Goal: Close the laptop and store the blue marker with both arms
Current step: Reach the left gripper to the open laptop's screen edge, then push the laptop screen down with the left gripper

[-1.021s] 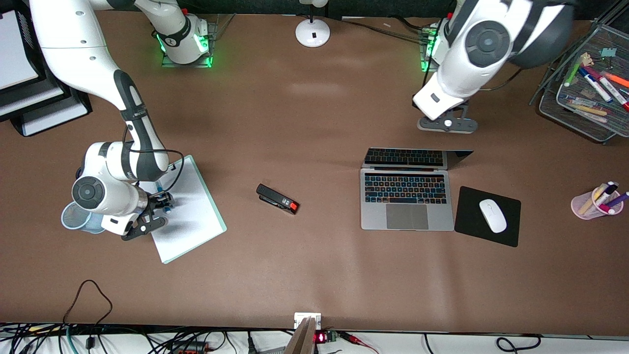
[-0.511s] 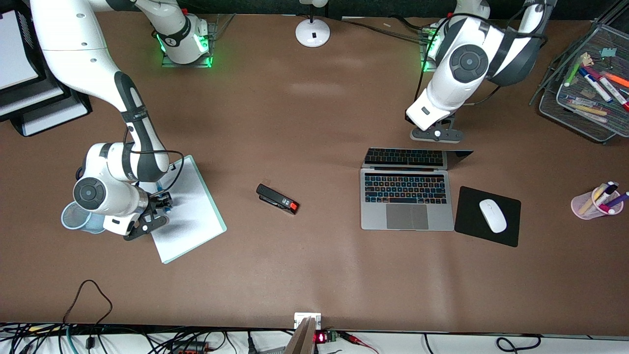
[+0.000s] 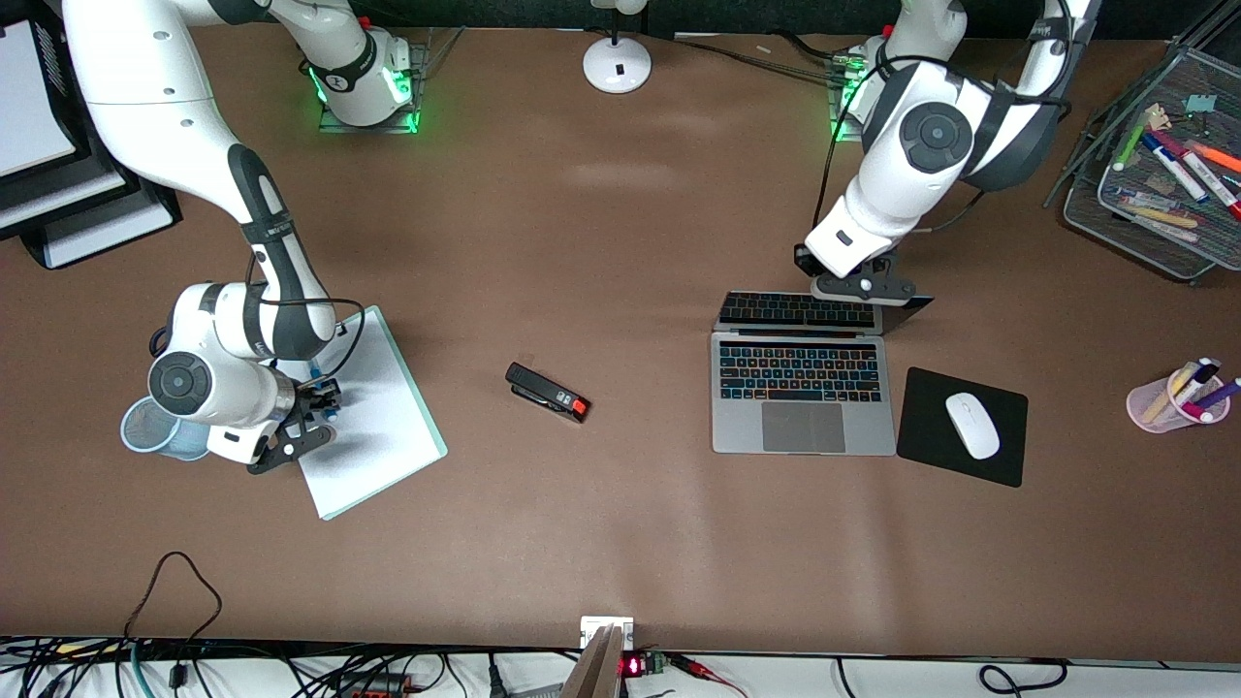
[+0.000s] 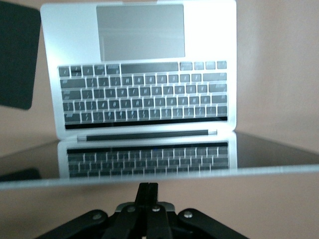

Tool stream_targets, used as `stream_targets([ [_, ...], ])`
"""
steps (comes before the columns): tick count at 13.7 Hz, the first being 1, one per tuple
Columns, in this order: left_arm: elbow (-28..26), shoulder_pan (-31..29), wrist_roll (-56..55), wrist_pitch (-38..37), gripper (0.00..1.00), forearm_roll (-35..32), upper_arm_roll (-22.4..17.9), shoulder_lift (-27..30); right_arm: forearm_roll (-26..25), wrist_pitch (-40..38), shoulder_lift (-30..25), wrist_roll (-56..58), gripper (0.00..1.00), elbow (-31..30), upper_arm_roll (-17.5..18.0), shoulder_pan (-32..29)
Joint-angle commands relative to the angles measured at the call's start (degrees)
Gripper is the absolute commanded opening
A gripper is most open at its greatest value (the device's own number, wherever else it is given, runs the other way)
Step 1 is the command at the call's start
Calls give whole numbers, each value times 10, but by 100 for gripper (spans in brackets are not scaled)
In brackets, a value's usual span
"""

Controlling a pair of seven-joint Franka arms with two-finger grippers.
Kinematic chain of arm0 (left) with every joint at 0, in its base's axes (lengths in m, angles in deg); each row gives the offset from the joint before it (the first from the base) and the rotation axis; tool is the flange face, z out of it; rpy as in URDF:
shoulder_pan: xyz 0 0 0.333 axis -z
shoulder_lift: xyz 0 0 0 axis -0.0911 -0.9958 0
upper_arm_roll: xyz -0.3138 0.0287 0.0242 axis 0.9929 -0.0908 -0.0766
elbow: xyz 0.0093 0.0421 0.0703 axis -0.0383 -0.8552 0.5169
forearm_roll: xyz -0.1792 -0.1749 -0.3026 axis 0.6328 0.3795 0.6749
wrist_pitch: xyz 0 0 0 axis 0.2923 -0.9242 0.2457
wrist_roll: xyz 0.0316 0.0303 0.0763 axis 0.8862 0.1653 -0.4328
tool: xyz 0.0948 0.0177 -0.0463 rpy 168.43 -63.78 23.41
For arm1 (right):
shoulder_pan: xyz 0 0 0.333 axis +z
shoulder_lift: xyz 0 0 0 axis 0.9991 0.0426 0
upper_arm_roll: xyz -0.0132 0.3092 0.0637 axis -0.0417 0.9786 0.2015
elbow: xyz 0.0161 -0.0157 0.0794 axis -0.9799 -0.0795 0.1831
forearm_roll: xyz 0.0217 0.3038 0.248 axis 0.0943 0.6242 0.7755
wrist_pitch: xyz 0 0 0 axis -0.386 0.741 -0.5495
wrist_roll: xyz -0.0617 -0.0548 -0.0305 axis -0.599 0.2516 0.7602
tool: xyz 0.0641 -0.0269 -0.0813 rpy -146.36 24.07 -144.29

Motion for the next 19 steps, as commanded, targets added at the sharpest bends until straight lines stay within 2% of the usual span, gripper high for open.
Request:
stream_targets([
  [1,6,-15,7,59,2,-27,1,-26,13,7,7,14,46,4,3,-2],
  [4,27,-28,7,84,2,-55,1,-51,13,6,7,14,42,9,3,-1],
  [8,82,-32,5,85,2,-105,-2,-109,13,6,7,14,35,10,3,0],
  [12,138,-31,5,89,2,-109,-6,-170,12,7,10,15,29,12,3,1],
  [16,188,-30,0,90,2,-166,-15,-228,12,7,11,15,20,12,3,2],
  [19,210,-29,-1,104,2,-182,-16,-263,11,6,10,16,11,12,4,2],
])
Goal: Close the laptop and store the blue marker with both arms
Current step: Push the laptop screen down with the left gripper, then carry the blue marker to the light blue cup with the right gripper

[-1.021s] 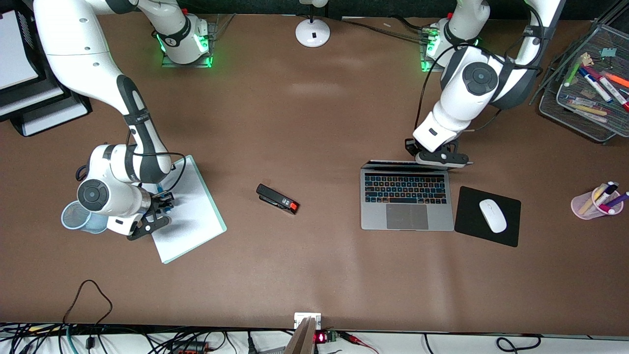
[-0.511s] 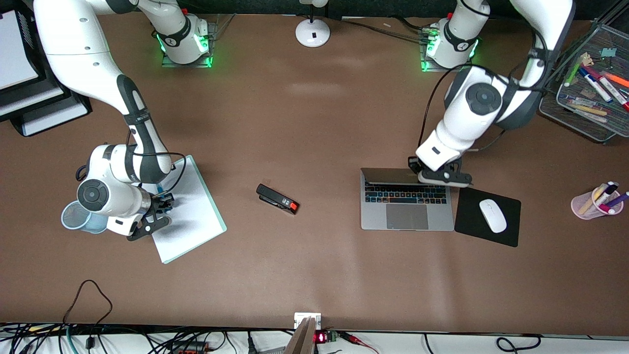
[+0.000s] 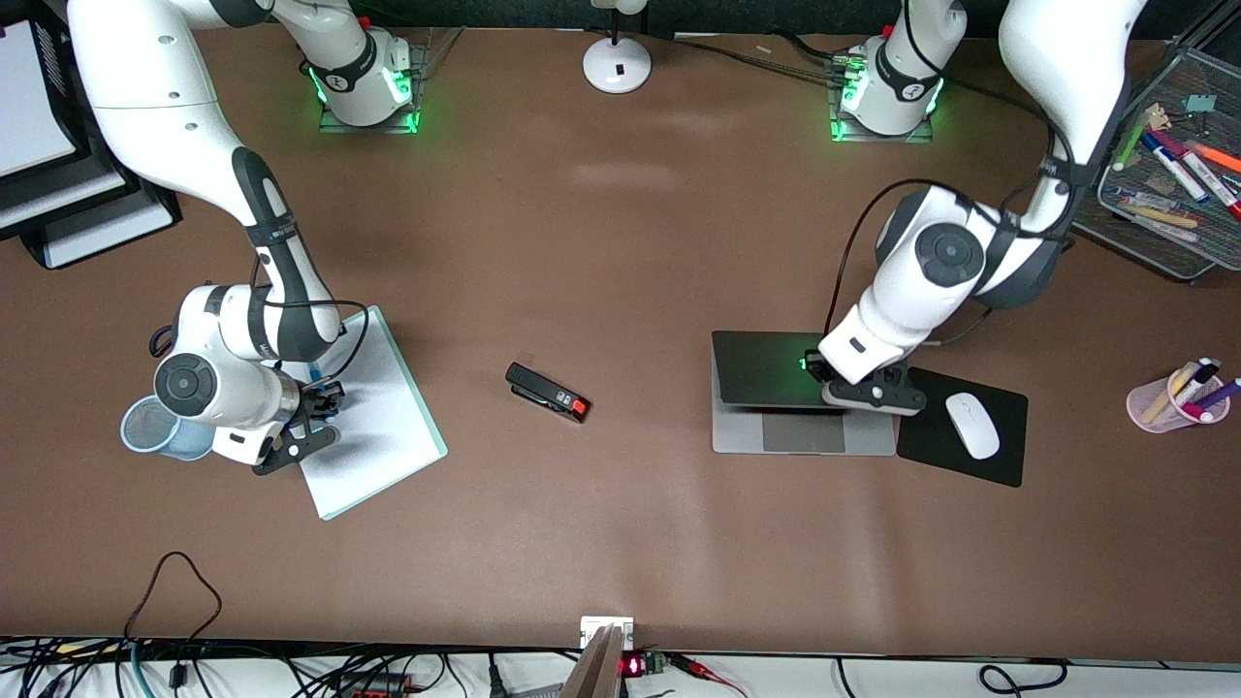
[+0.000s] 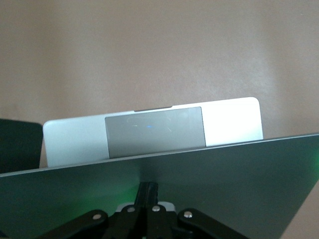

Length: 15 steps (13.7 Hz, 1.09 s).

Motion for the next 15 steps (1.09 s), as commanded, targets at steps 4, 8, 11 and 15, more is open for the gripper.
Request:
stream_targets([
  [4,37,5,-3,85,3,-21,-18,-77,9,0,2,30,3,21,3,-2],
  [8,52,8,-3,106,3,-22,-21,-119,11,-23,-37,43,0,30,11,-2],
  [11,74,11,-2,125,3,-30,-28,-157,11,-45,-79,81,0,31,14,-4],
  [15,77,11,-2,126,3,-46,-29,-172,52,-69,-126,161,0,32,13,-17],
])
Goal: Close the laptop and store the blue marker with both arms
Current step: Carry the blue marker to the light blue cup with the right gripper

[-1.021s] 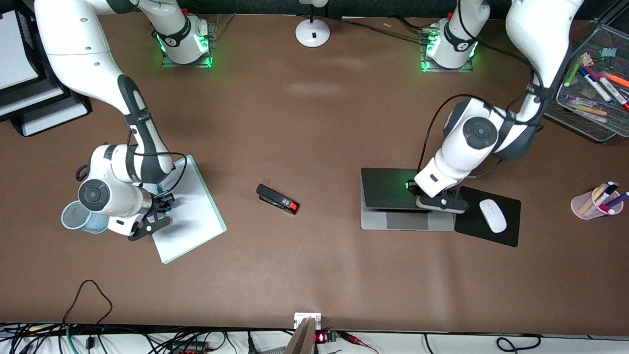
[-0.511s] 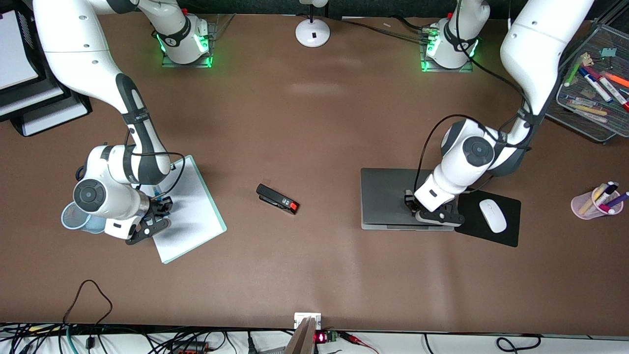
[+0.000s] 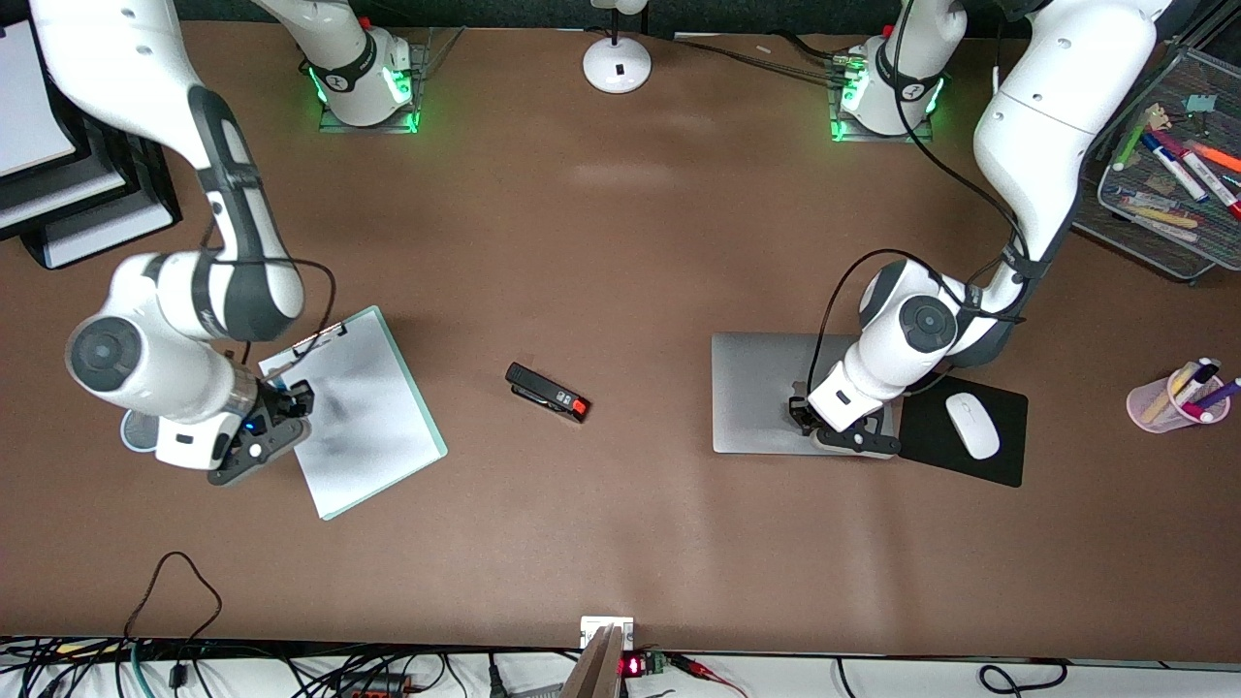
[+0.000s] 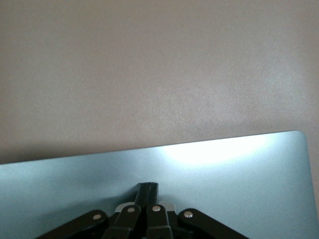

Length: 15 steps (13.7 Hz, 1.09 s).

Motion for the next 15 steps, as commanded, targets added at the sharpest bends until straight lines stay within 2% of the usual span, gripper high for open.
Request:
stream_targets([
  [1,19,7,-3,2,3,-17,-7,-22,41,-14,-35,78,0,-10,4,-25],
  [6,20,7,-1,2,3,-18,-7,-32,143,-25,-45,257,0,5,1,-81],
  [10,20,1,0,-5,3,-19,-8,-15,184,-53,-43,428,0,29,2,-121],
  [12,17,0,8,-66,3,-20,-5,36,251,-52,-40,517,0,35,1,-135],
  [15,19,-1,28,-194,3,-17,9,121,282,-68,-39,585,0,35,2,-169],
])
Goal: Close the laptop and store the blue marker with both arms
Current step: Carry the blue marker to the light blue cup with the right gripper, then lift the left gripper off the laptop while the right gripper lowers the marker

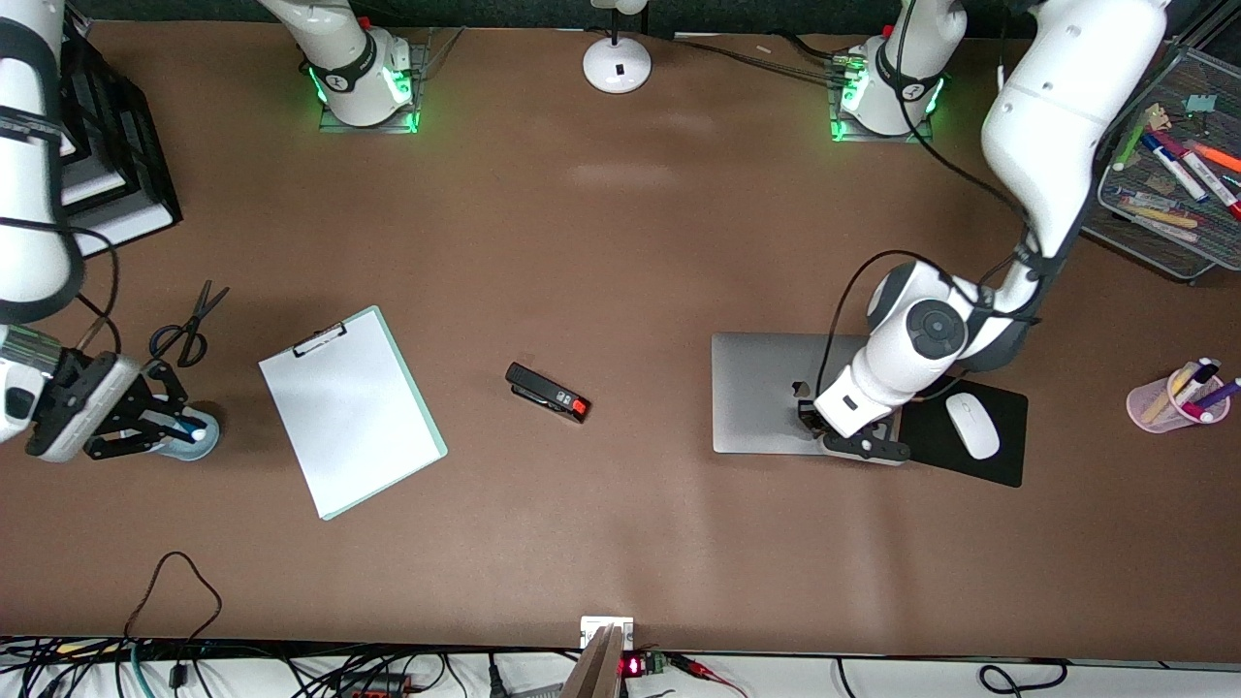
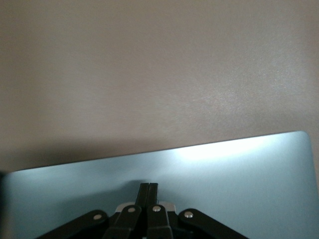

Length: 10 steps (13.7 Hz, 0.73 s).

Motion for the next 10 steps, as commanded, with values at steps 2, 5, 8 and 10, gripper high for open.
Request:
stream_targets([
  [2,-11,-3,9,-147,3,-7,22,118,82,-44,2,99,0,5,5,-51],
  [5,-10,-3,12,-251,3,-1,41,177,133,-68,14,151,0,5,6,-85],
  [8,10,-3,14,-346,4,23,55,224,158,-97,26,192,0,5,6,-113],
  [10,62,-3,33,-430,4,46,57,225,165,-97,36,209,0,9,6,-126],
])
